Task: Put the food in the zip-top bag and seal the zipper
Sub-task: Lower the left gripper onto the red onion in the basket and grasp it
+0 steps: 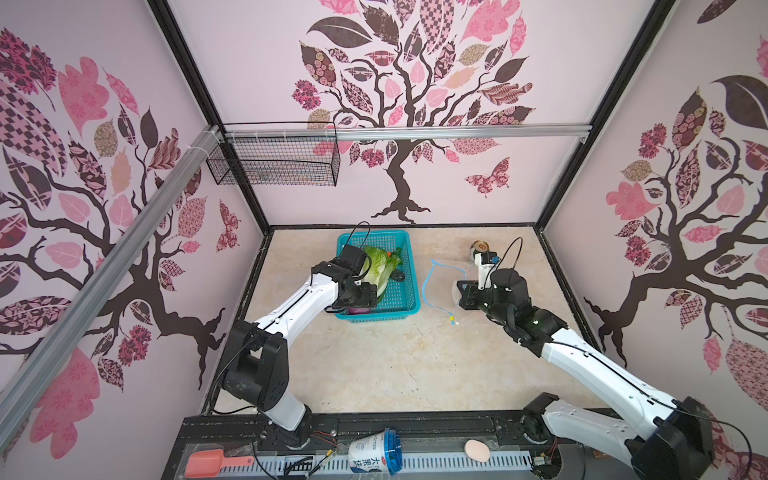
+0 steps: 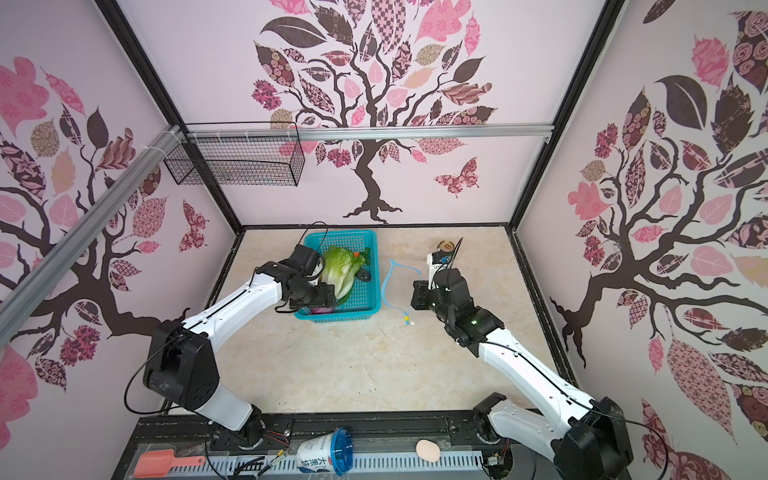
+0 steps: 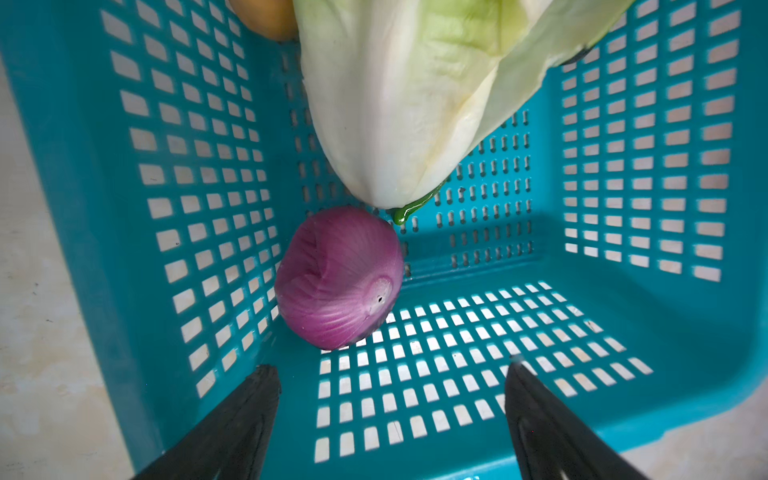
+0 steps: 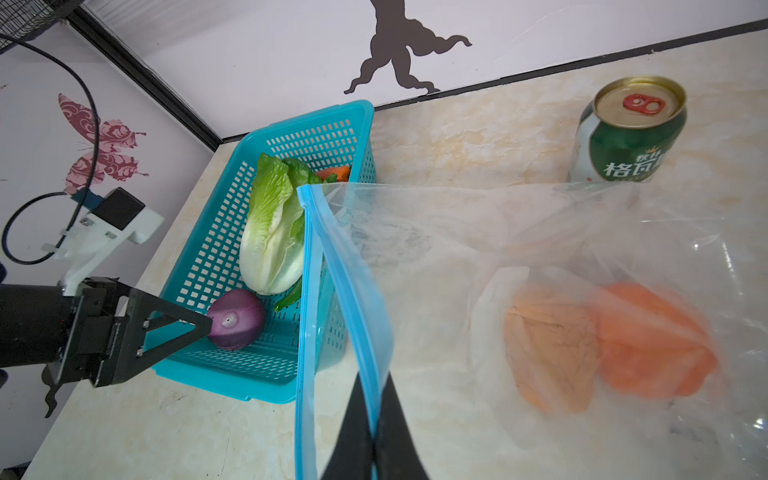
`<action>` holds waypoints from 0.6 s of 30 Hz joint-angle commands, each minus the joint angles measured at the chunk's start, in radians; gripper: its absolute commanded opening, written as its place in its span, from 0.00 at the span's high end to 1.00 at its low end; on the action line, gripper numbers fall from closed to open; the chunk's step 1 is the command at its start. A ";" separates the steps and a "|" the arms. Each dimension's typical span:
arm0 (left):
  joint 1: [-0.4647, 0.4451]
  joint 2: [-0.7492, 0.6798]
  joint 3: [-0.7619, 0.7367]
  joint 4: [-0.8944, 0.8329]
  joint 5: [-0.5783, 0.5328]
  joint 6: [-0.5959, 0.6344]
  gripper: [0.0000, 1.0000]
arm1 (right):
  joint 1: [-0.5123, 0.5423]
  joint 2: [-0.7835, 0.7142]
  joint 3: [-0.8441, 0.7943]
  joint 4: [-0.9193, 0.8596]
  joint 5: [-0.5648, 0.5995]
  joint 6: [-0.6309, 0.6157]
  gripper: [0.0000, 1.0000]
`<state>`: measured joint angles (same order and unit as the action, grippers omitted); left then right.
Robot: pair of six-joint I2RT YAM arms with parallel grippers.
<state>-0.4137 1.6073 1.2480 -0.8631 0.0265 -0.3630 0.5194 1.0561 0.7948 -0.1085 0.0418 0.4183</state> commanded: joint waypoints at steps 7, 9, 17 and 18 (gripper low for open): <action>-0.014 0.095 -0.030 0.019 -0.022 -0.024 0.12 | -0.008 0.012 0.010 0.007 0.027 -0.011 1.00; -0.019 0.117 -0.028 0.030 -0.017 -0.025 0.12 | -0.008 0.009 0.005 0.011 0.032 -0.010 1.00; -0.035 0.191 0.013 0.079 0.005 -0.038 0.11 | -0.008 0.004 0.001 0.014 0.036 -0.013 1.00; -0.037 0.201 0.017 0.081 0.005 -0.038 0.11 | -0.008 0.003 0.000 0.013 0.038 -0.012 1.00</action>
<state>-0.4431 1.7752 1.2488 -0.7837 0.0196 -0.3962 0.5156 1.0569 0.7925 -0.1078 0.0601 0.4183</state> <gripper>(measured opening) 0.888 0.047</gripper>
